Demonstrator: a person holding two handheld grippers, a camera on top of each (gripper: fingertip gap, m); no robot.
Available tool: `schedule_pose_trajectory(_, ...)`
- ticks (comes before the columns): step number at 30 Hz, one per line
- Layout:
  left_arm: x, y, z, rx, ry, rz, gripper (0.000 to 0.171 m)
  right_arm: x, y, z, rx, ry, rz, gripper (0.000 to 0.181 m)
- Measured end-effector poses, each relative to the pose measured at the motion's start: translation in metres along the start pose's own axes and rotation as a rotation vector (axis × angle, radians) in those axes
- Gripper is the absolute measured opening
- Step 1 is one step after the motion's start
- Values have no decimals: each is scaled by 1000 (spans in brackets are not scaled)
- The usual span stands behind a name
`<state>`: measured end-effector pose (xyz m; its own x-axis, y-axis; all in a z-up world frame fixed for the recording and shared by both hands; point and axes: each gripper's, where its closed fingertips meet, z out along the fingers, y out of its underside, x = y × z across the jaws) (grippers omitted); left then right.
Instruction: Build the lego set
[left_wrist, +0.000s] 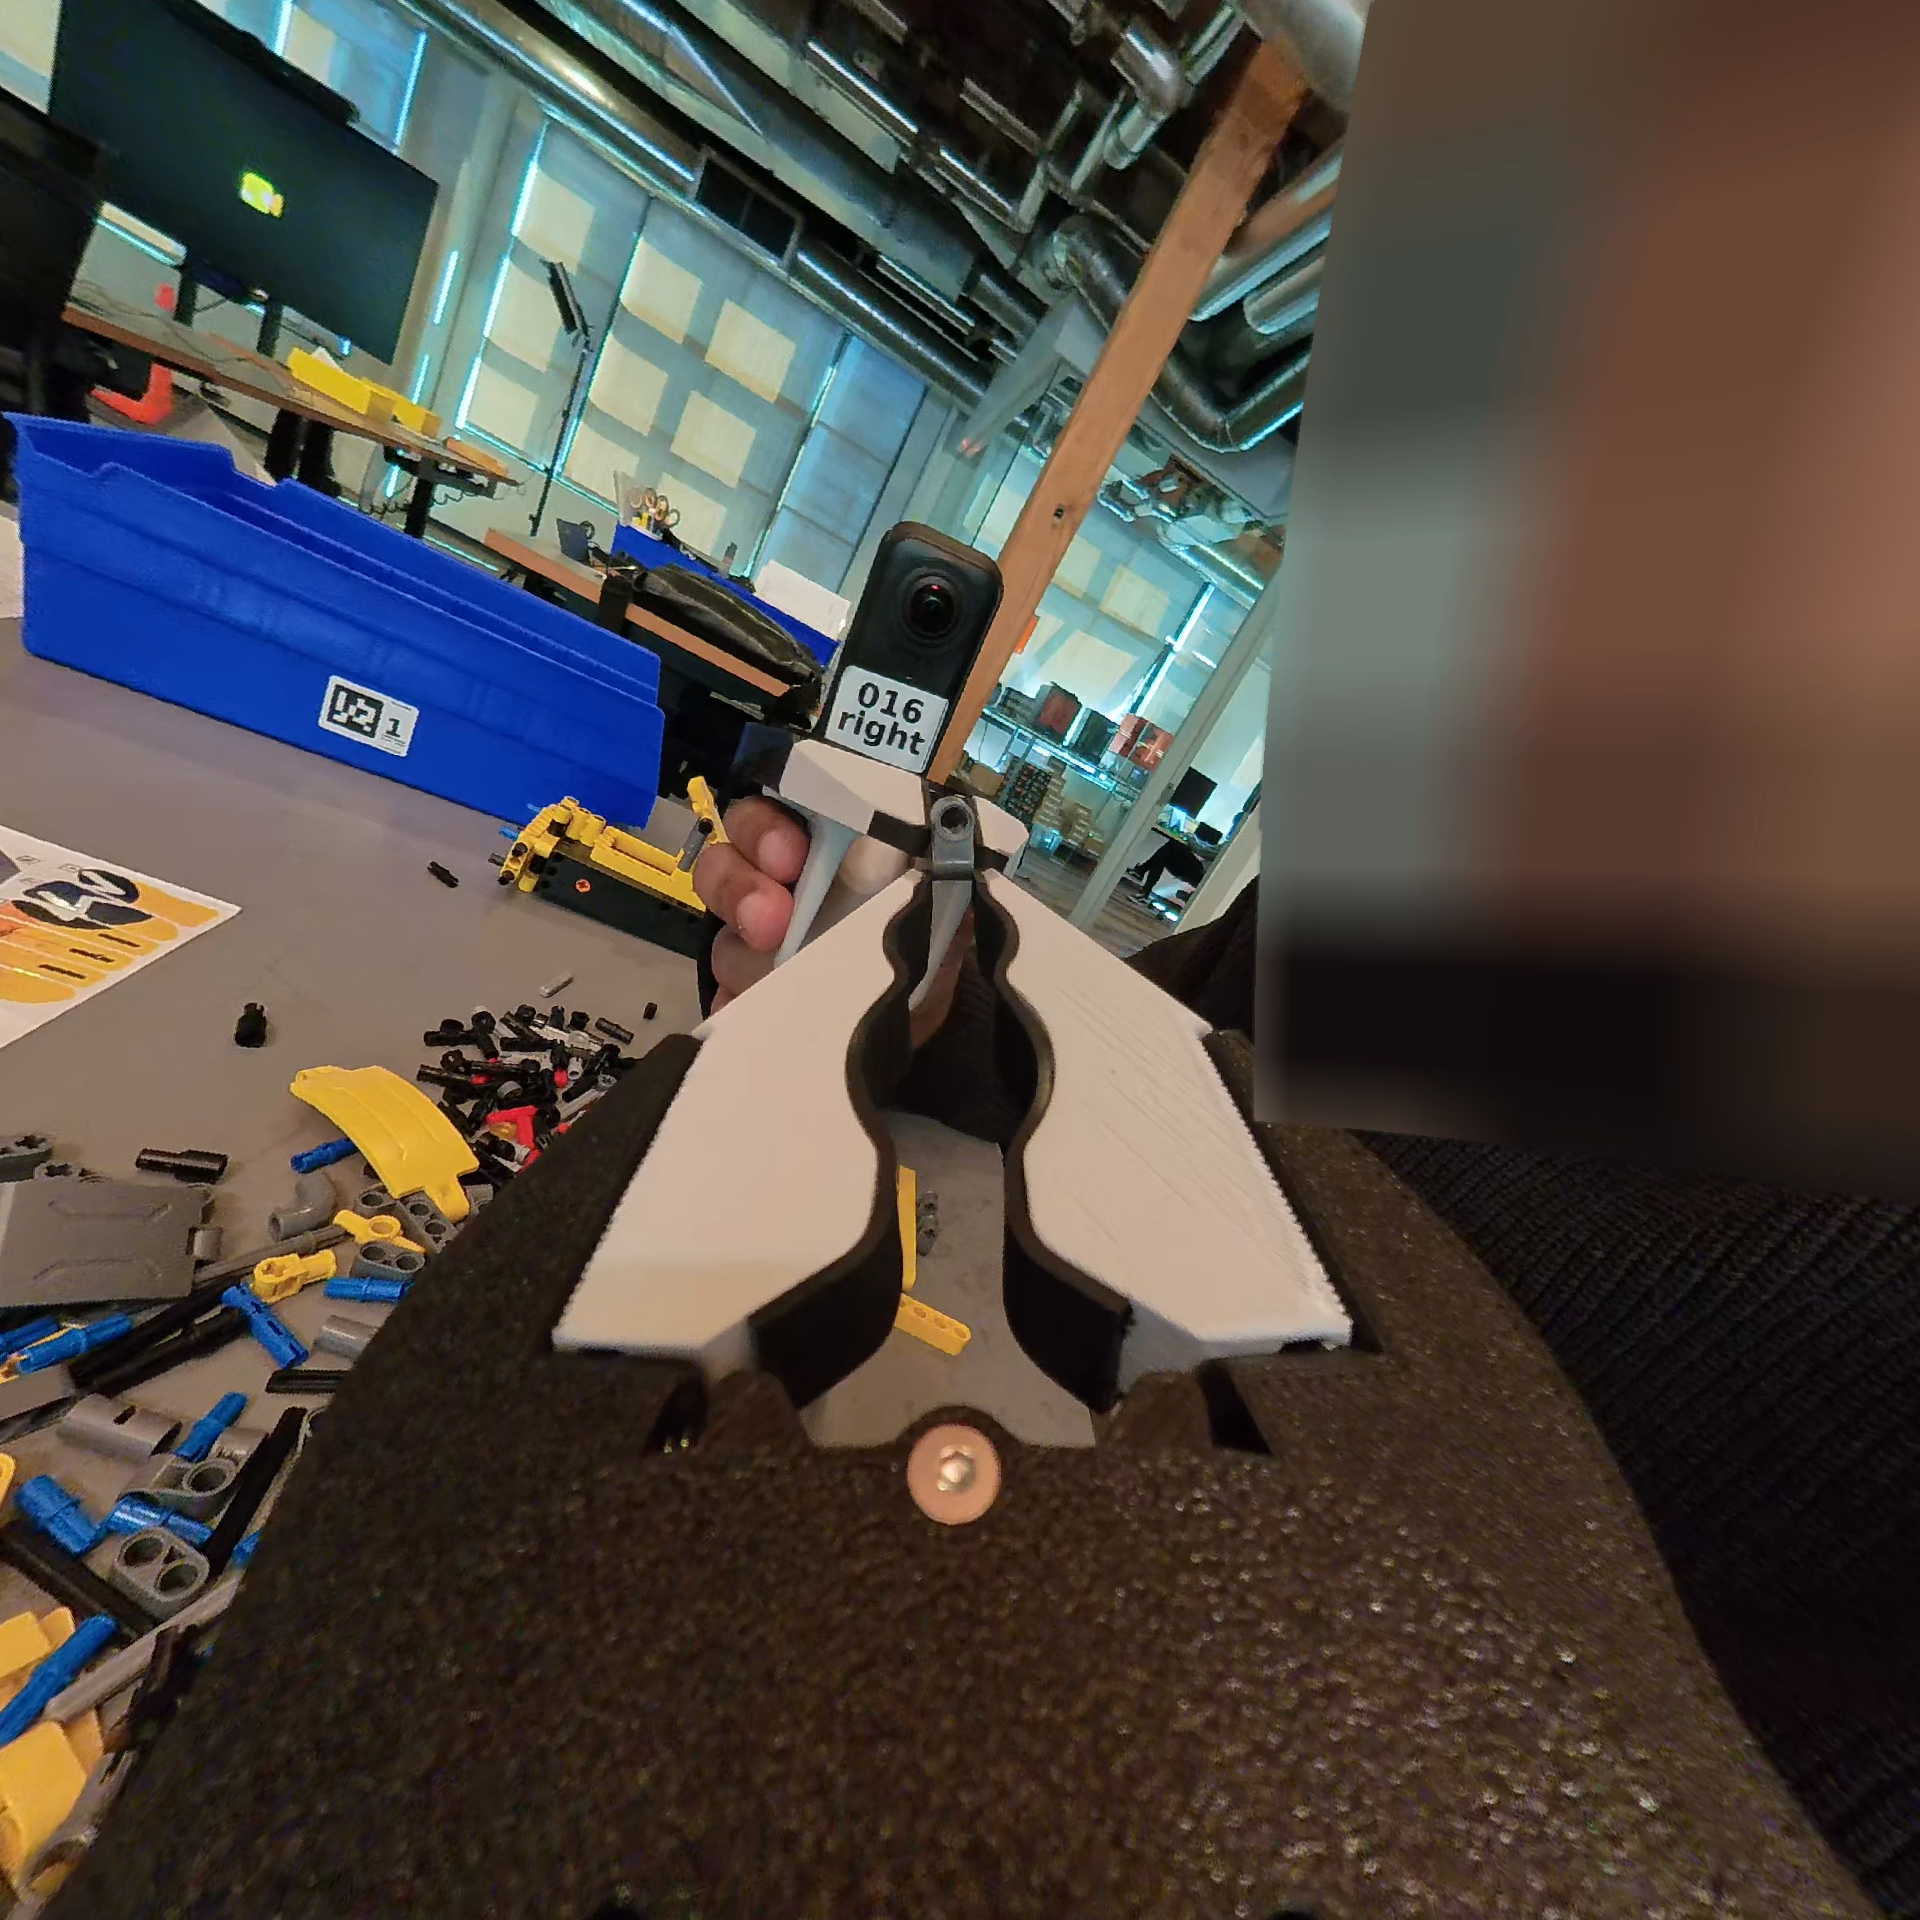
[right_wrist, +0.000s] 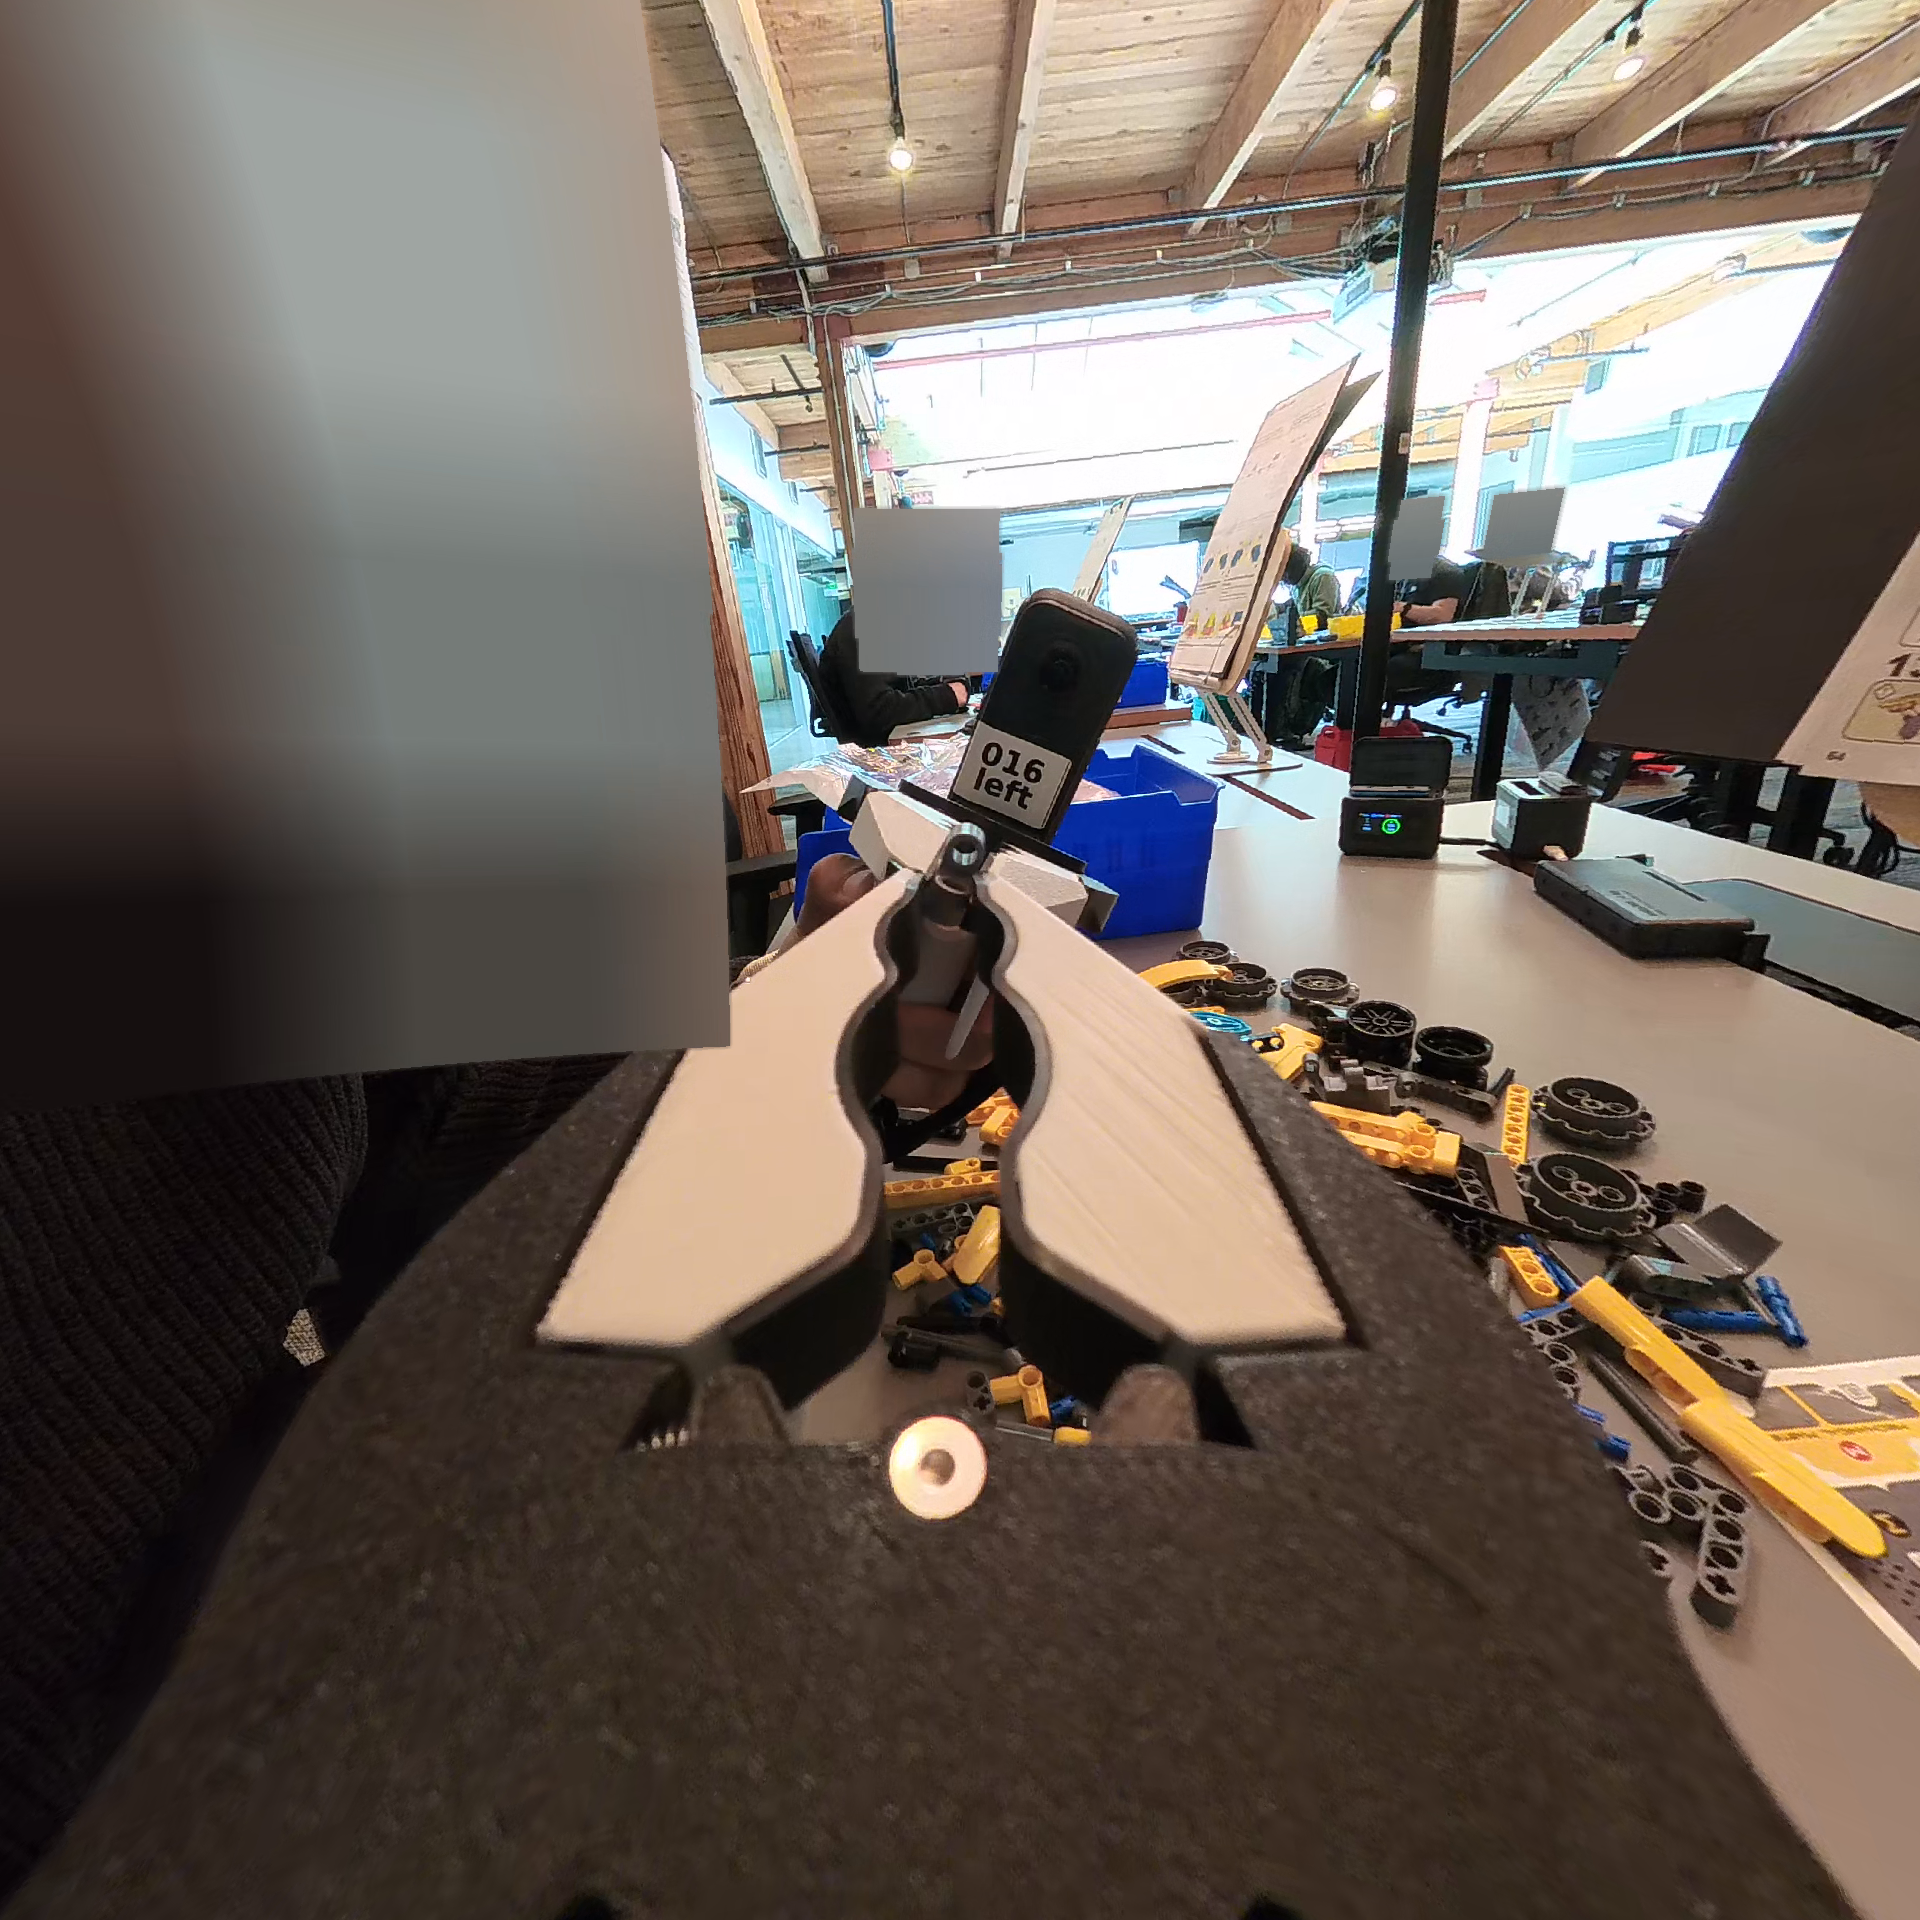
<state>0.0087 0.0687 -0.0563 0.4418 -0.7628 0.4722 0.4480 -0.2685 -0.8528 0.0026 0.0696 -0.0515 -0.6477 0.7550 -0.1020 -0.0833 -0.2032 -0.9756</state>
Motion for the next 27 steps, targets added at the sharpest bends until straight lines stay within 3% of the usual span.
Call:
schedule_pose_trajectory(14,-6,-2,-1,17,-23,-26,9,4,0,-1,-3,16,9,8)
schedule_pose_trajectory(27,-23,-26,-20,176,-90,-91,18,7,3,-2,-26,29,-1,8)
